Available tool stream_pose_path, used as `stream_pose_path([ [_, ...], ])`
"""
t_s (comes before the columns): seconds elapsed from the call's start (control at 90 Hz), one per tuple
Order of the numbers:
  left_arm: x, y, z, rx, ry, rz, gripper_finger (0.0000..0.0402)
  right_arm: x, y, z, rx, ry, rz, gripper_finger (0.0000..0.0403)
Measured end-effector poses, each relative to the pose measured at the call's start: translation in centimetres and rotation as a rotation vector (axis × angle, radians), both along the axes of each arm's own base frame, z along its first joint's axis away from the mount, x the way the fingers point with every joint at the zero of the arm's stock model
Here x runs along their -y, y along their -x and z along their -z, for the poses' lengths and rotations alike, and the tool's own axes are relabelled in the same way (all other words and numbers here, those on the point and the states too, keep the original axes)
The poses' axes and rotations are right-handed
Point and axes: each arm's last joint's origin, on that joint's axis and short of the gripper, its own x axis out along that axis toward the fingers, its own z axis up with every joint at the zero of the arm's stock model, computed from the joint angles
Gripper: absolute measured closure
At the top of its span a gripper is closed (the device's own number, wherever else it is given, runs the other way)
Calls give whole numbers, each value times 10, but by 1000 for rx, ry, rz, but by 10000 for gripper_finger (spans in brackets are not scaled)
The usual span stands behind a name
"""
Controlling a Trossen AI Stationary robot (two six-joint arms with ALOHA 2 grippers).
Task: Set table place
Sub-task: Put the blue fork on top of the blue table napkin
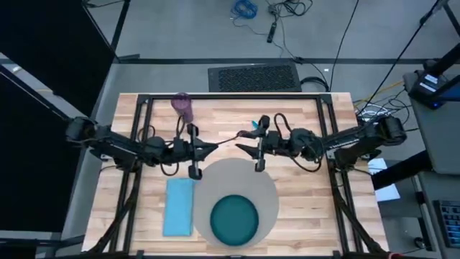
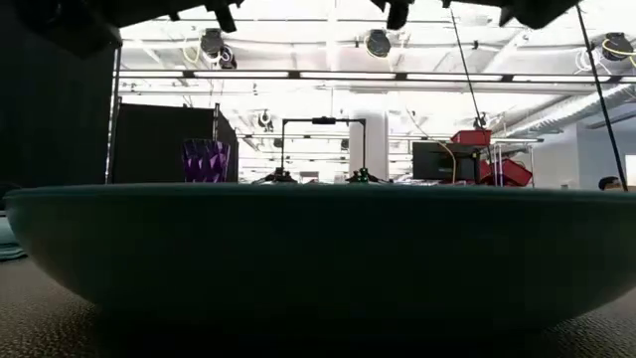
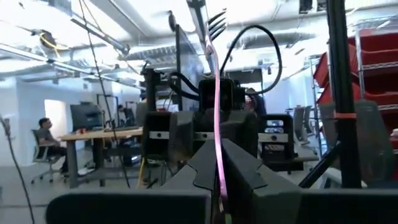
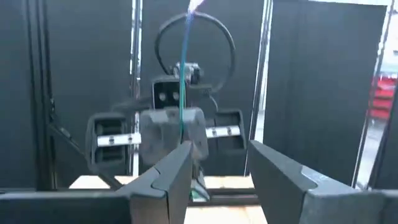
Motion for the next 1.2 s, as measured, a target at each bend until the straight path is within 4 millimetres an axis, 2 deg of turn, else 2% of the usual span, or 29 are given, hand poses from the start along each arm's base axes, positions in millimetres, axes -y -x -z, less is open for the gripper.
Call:
stream_pose_path([
  [0.244,-5,-1,0,0,4,25,401,-1,-5,-20,39,32,-38,261],
  [0.967,-6,-5,6,-29,22,33,401,-1,-9,-38,44,68,-23,262],
  [1.078,-6,-5,6,-28,24,31,401,1,-9,-38,45,69,-16,275],
  [1.2,-7,-5,6,-29,26,25,402,5,-10,-37,33,66,-6,308],
])
